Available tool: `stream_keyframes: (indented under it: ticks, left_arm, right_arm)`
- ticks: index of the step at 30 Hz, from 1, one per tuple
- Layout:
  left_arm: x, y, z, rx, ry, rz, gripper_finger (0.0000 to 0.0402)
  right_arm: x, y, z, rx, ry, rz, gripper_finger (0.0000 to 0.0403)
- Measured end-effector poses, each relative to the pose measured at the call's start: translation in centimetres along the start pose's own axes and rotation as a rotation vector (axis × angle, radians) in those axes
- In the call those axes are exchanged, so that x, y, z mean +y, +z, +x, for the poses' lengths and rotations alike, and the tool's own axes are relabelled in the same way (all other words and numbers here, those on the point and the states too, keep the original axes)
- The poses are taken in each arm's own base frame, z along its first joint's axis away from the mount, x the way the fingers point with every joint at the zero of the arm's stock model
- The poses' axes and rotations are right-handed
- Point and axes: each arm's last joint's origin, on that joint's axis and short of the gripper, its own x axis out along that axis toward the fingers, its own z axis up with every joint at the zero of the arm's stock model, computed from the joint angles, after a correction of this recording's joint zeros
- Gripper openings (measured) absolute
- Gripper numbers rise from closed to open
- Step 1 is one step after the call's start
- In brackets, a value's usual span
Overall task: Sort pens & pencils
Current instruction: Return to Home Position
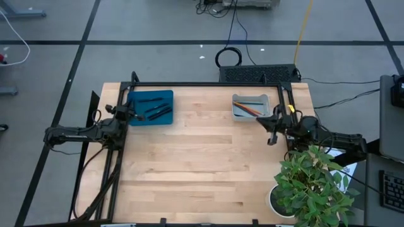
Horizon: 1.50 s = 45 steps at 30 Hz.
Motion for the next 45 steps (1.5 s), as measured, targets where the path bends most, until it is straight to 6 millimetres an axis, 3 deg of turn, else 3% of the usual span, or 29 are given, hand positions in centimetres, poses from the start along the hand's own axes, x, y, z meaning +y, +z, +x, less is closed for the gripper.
stream_keyframes:
  ticks: [6, 15, 45]
  left_arm:
    - [0.0, 0.0, 0.0, -0.001, -0.007, 0.0, 0.0042]
    - [0.0, 0.0, 0.0, -0.002, -0.008, -0.001, 0.0042]
    - [0.0, 0.0, 0.0, -0.002, -0.008, -0.001, 0.0042]
  right_arm:
    - [0.1, -1.5, -0.1, 0.151, 0.011, -0.021, 0.0]
    - [0.0, -1.0, 0.0, 0.104, 0.002, 0.071, 0.0]
    - [0.0, -1.0, 0.0, 0.104, 0.003, 0.058, 0.0]
